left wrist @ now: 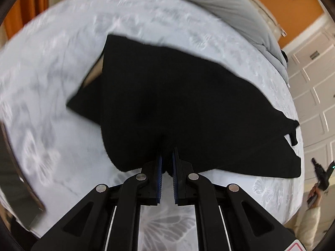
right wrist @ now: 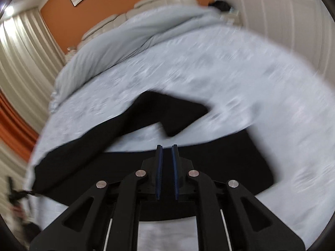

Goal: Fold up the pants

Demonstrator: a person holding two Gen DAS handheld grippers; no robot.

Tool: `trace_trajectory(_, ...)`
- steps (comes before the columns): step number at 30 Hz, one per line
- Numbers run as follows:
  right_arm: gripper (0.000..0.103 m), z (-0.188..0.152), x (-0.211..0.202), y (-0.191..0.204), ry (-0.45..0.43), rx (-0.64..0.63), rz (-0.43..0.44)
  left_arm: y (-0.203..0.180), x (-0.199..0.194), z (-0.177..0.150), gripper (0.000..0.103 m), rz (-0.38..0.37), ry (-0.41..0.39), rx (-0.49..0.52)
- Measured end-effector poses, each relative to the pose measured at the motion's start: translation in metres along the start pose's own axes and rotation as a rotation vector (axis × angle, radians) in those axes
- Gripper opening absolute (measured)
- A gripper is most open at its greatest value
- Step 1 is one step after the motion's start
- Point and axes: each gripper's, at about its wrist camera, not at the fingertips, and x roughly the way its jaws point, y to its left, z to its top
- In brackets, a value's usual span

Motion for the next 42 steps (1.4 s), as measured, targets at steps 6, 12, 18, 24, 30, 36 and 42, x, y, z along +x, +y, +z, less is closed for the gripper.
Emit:
trace_trajectory(6,0.073,0.014,0.068,0.034,0.041,0.119,0.103,-0.001,0.001,0.010,0.006,0.001,-0.032,-0.009)
trace_trajectory(12,0.089,0.052,0.139,0.034,0.051,0.318,0.167,-0.001,0.001,0.023,0.007,0.015,-0.044,0.004)
trace_trajectory(18,0.003,0.077,0.149,0.050,-0.043,0.314,0.171,0.004,0.008,0.035,0.007,0.029,-0.033,-0.006)
trace_trajectory(24,0.003,0.048,-0.007,0.107,-0.240,-0.102,0.044,-0.008,-0.036,0.057,0.007,0.047,-0.129,0.070)
trace_trajectory(30,0.004,-0.048,0.031,0.037,0.033,-0.063,-0.110,0.014,-0.012,0.037,0.008,0.069,-0.062,0.055)
trace_trajectory(36,0.016,-0.068,0.053,0.020,0.095,0.063,0.040,0.025,0.005,0.020,0.009,0.094,-0.047,0.021)
trace_trajectory(42,0.059,-0.035,0.075,-0.002,0.063,0.313,0.242,0.022,0.000,0.025,0.009,0.129,-0.058,0.015)
